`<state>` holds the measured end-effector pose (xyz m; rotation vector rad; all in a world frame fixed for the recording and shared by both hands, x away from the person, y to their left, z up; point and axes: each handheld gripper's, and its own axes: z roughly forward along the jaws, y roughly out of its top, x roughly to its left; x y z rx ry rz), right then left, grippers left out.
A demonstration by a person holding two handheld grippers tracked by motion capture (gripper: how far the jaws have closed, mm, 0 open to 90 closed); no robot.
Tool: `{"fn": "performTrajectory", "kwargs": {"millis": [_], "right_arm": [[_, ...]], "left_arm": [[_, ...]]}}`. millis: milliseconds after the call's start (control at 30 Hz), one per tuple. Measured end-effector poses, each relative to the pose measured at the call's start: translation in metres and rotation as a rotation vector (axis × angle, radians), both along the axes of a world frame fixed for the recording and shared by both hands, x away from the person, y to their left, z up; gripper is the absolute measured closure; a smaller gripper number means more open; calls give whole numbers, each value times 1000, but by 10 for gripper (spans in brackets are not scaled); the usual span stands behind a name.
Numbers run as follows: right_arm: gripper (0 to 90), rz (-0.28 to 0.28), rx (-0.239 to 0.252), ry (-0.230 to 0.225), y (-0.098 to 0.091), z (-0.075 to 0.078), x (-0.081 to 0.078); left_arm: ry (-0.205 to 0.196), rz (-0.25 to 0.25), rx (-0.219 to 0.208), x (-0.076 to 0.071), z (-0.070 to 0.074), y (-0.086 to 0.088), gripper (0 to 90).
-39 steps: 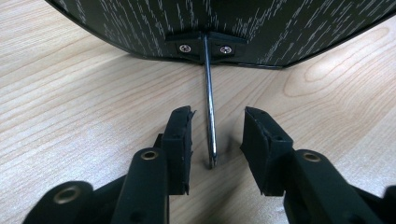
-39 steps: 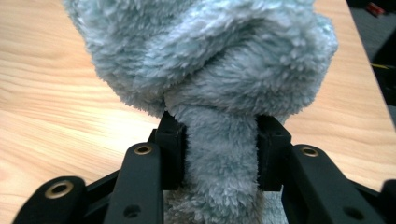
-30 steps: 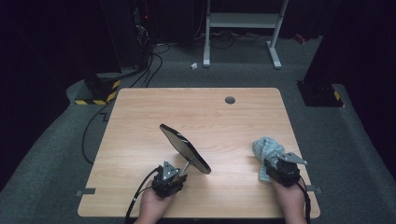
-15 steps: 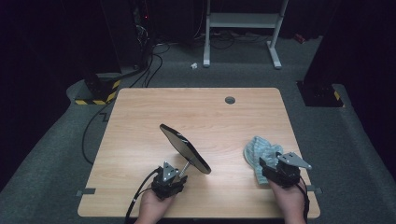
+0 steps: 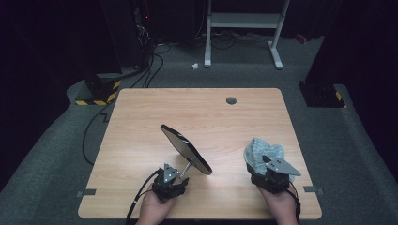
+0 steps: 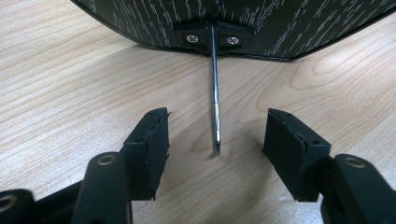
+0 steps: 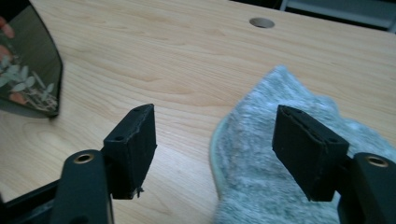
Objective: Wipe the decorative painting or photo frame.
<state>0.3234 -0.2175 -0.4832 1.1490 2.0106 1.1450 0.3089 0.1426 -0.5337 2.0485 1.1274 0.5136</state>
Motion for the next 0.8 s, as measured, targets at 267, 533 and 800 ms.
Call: {"fn": "performTrajectory", "kwargs": {"millis": [267, 533, 800], "right_arm": [[340, 59, 6, 57, 13, -15, 0], [353, 92, -5, 100, 27, -23, -3], [361, 111, -9, 101, 34, -25, -4]], "left_arm": [[0, 12, -5, 1, 0, 3, 411], [-3, 13, -2, 2, 0, 7, 424], [-4, 49, -4, 7, 0, 18, 445]]}}
